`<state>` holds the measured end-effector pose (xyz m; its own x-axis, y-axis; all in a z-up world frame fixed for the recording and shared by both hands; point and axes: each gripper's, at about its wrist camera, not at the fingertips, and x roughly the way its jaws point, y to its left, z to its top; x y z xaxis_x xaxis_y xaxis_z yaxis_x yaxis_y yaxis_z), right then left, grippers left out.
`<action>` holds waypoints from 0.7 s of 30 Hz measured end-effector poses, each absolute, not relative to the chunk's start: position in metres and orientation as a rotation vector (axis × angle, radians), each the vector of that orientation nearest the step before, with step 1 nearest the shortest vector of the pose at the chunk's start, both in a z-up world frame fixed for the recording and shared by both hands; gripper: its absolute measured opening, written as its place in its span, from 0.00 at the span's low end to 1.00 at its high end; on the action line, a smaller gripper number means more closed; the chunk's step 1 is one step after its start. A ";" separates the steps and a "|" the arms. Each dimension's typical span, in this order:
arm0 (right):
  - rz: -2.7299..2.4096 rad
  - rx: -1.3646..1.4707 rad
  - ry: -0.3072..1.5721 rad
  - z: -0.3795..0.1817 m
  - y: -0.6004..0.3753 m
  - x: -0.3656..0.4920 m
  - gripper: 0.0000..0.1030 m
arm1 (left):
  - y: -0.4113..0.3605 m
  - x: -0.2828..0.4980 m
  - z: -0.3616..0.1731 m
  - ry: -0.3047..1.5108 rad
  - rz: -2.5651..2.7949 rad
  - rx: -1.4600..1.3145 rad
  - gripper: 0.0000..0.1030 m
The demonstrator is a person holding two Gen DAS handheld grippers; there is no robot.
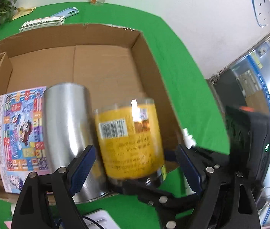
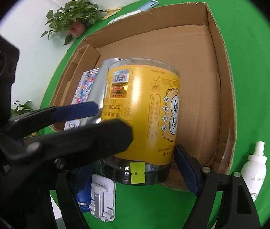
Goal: Organize rigid objects
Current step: 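Lower the jar into the box beside the silver cylinder and open both grippers, then withdraw both grippers and move the right gripper to the white spray bottle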
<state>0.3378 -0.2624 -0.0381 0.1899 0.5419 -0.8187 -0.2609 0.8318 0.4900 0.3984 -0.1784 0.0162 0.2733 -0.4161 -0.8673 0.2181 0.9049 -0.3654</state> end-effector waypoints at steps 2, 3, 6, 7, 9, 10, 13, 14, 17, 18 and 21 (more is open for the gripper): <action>0.555 0.251 1.270 -0.040 -0.259 0.340 0.78 | -0.172 0.393 0.013 1.202 -0.423 -0.197 0.83; 0.546 0.247 1.281 -0.041 -0.257 0.341 0.78 | -0.167 0.390 0.013 1.193 -0.425 -0.205 0.83; 0.521 0.221 1.282 -0.043 -0.255 0.340 0.80 | -0.144 0.377 0.012 1.141 -0.379 -0.223 0.83; 0.519 0.215 1.282 -0.043 -0.254 0.340 0.80 | -0.138 0.371 0.016 1.105 -0.360 -0.221 0.83; 0.517 0.230 1.269 -0.040 -0.256 0.336 0.80 | -0.128 0.354 0.027 1.028 -0.342 -0.211 0.83; 0.522 0.241 1.258 -0.038 -0.261 0.332 0.80 | -0.121 0.345 0.031 0.994 -0.331 -0.198 0.83; 0.487 0.234 1.181 -0.025 -0.270 0.309 0.80 | -0.102 0.316 0.042 0.901 -0.289 -0.159 0.83; 0.461 0.228 1.139 -0.019 -0.274 0.299 0.80 | -0.094 0.305 0.044 0.863 -0.267 -0.146 0.84; 0.379 0.225 1.018 -0.003 -0.287 0.266 0.80 | -0.070 0.269 0.050 0.785 -0.201 -0.111 0.93; 0.358 0.229 0.989 -0.001 -0.289 0.258 0.80 | -0.064 0.259 0.051 0.757 -0.177 -0.100 0.95; 0.269 0.246 0.883 0.003 -0.292 0.224 0.79 | -0.050 0.227 0.055 0.694 -0.163 -0.085 0.90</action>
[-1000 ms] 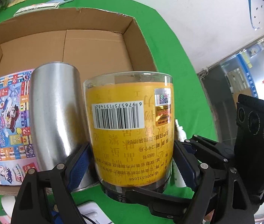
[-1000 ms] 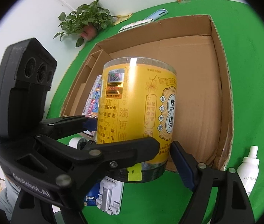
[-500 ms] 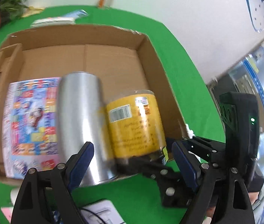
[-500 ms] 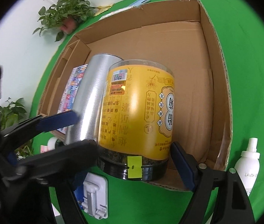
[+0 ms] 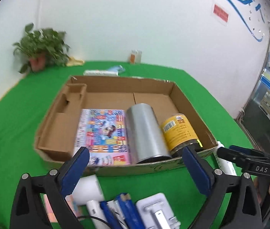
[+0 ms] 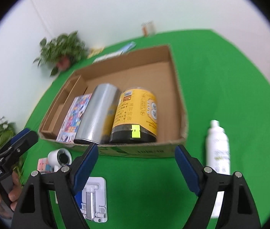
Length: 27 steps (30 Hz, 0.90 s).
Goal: Organize rigid objects
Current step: 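Withdraw both grippers and move the right gripper to the white spray bottle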
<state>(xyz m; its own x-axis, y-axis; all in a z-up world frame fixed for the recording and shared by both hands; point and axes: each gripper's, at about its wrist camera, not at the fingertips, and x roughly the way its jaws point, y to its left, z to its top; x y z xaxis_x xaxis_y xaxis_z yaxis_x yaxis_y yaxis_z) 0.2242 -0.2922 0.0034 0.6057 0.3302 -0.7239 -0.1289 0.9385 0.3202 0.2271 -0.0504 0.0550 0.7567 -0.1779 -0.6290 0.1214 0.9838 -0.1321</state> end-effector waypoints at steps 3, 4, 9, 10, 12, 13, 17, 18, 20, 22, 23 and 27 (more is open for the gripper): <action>0.204 0.173 0.795 0.005 -0.282 0.196 0.50 | -0.040 0.206 0.052 0.721 -0.164 -0.059 0.02; 0.187 0.155 0.783 0.006 -0.277 0.192 0.50 | -0.035 0.200 0.050 0.737 -0.144 -0.067 0.01; 0.166 0.168 0.723 0.004 -0.270 0.171 0.82 | -0.026 0.166 0.056 0.680 -0.068 -0.060 1.00; 0.159 0.178 0.713 0.003 -0.273 0.169 0.82 | -0.023 0.156 0.056 0.636 -0.032 -0.058 0.96; 0.155 0.208 0.724 -0.003 -0.282 0.167 0.82 | -0.022 0.146 0.051 0.596 -0.034 -0.035 0.99; 0.150 0.220 0.741 -0.008 -0.288 0.167 0.82 | -0.022 0.143 0.047 0.604 -0.042 -0.010 0.99; 0.047 0.235 0.817 -0.038 -0.318 0.169 0.82 | -0.019 0.133 0.033 0.635 -0.024 0.018 0.99; 0.017 0.235 0.852 -0.048 -0.329 0.174 0.82 | -0.018 0.131 0.032 0.640 -0.027 0.009 0.99; -0.031 0.221 0.911 -0.062 -0.344 0.182 0.81 | -0.014 0.126 0.028 0.657 -0.040 -0.022 0.99; -0.069 0.218 0.951 -0.075 -0.359 0.189 0.79 | -0.013 0.122 0.023 0.682 -0.054 -0.044 0.99; -0.078 0.219 0.968 -0.080 -0.363 0.193 0.75 | -0.013 0.120 0.022 0.692 -0.058 -0.049 0.99; -0.007 0.232 1.020 -0.095 -0.365 0.202 0.43 | -0.019 0.113 0.019 0.708 -0.098 -0.057 0.99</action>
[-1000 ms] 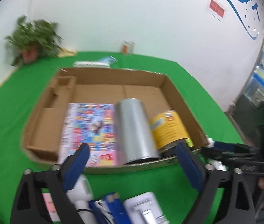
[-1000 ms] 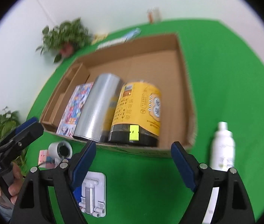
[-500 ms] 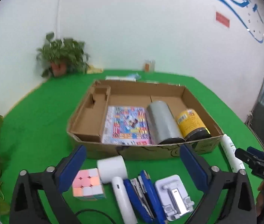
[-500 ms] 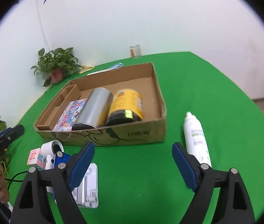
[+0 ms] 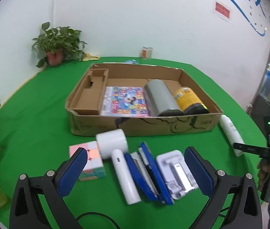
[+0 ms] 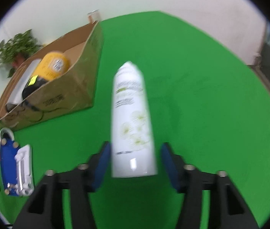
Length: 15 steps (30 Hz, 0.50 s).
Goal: Organize rigid objects
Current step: 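Withdraw both grippers and move the right gripper to the white spray bottle, then close the right gripper on the white spray bottle while the left gripper grips it too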
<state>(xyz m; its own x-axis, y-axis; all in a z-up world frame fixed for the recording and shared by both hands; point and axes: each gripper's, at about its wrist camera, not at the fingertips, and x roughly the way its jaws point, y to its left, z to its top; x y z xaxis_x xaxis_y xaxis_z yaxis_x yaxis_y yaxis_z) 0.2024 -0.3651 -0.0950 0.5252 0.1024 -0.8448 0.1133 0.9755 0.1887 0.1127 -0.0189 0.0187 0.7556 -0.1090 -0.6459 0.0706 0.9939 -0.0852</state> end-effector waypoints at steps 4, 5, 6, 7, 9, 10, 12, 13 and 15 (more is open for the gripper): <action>0.008 0.149 1.028 -0.093 -0.352 0.188 0.42 | -0.031 0.106 0.019 0.720 -0.164 -0.052 0.99; 0.024 0.153 1.036 -0.092 -0.351 0.179 0.42 | -0.034 0.105 0.021 0.724 -0.183 -0.057 0.99; 0.037 0.150 1.042 -0.092 -0.350 0.171 0.42 | -0.037 0.104 0.021 0.731 -0.207 -0.070 0.99; 0.047 0.128 1.049 -0.091 -0.348 0.158 0.42 | -0.043 0.102 0.019 0.748 -0.247 -0.093 0.99; 0.052 0.047 1.064 -0.091 -0.341 0.134 0.42 | -0.051 0.101 0.017 0.784 -0.317 -0.124 0.99; 0.055 -0.007 1.063 -0.091 -0.335 0.123 0.42 | -0.058 0.101 0.013 0.811 -0.366 -0.148 0.99; 0.103 -0.104 1.064 -0.089 -0.318 0.101 0.43 | -0.071 0.100 0.006 0.863 -0.455 -0.190 0.99; 0.139 -0.132 1.062 -0.088 -0.309 0.089 0.43 | -0.078 0.099 0.002 0.892 -0.507 -0.214 0.99; 0.228 -0.140 1.060 -0.084 -0.296 0.072 0.45 | -0.091 0.098 -0.007 0.940 -0.575 -0.254 0.99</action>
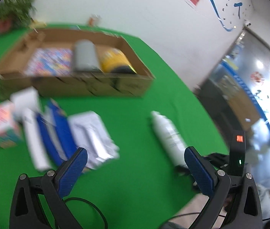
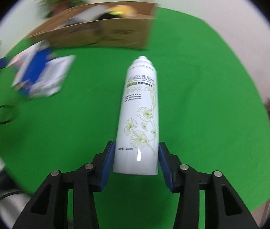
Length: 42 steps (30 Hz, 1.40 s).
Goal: Organize rigid objects
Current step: 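Close the right gripper on the white spray bottle while the left gripper grips it too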
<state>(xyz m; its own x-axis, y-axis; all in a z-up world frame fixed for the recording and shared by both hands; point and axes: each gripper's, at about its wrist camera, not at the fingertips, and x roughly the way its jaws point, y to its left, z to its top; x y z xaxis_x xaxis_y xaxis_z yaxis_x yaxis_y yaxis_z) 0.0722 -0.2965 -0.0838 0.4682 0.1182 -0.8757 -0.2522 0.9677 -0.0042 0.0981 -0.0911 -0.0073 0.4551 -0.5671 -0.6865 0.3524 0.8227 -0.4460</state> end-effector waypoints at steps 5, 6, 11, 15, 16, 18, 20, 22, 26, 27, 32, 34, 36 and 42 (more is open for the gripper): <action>0.306 0.015 0.982 -0.059 -0.294 0.054 0.49 | -0.121 0.103 -0.027 1.057 -0.680 -0.300 0.96; 0.348 0.066 0.995 -0.059 -0.293 0.055 0.49 | -0.124 0.105 -0.031 1.085 -0.684 -0.313 0.96; 0.496 0.129 1.084 -0.069 -0.265 0.055 0.49 | -0.136 0.107 -0.049 1.207 -0.698 -0.325 0.87; 0.588 0.159 1.147 -0.078 -0.236 0.043 0.49 | -0.129 0.101 -0.069 1.307 -0.646 -0.359 0.75; 0.595 0.163 1.160 -0.082 -0.232 0.041 0.49 | -0.128 0.099 -0.075 1.338 -0.632 -0.367 0.68; 0.601 0.174 1.191 -0.089 -0.224 0.047 0.48 | -0.126 0.096 -0.086 1.378 -0.616 -0.377 0.57; 0.607 0.196 1.195 -0.090 -0.224 0.052 0.48 | -0.125 0.094 -0.093 1.387 -0.607 -0.391 0.47; 0.611 0.200 1.199 -0.090 -0.224 0.054 0.48 | -0.127 0.096 -0.097 1.397 -0.602 -0.390 0.42; 0.598 0.173 1.194 -0.089 -0.221 0.055 0.47 | -0.132 0.097 -0.098 1.392 -0.607 -0.376 0.42; 0.597 0.173 1.195 -0.090 -0.220 0.055 0.48 | -0.134 0.097 -0.098 1.389 -0.607 -0.365 0.42; 0.578 0.158 1.193 -0.091 -0.221 0.057 0.47 | -0.135 0.099 -0.094 1.369 -0.603 -0.326 0.41; 0.570 0.161 1.180 -0.089 -0.223 0.058 0.47 | -0.135 0.102 -0.088 1.355 -0.609 -0.320 0.41; 0.569 0.172 1.164 -0.084 -0.230 0.055 0.47 | -0.136 0.103 -0.082 1.336 -0.615 -0.318 0.41; 0.576 0.188 1.122 -0.072 -0.240 0.060 0.31 | -0.138 0.109 -0.051 1.256 -0.675 -0.317 0.40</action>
<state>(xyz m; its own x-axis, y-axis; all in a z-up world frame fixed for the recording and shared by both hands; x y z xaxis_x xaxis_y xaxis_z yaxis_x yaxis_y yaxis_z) 0.0601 -0.2397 -0.0724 0.3073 0.5236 -0.7946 -0.3402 0.8403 0.4221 0.1094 -0.1376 -0.0509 0.1523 -0.6253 -0.7653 0.2930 0.7682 -0.5693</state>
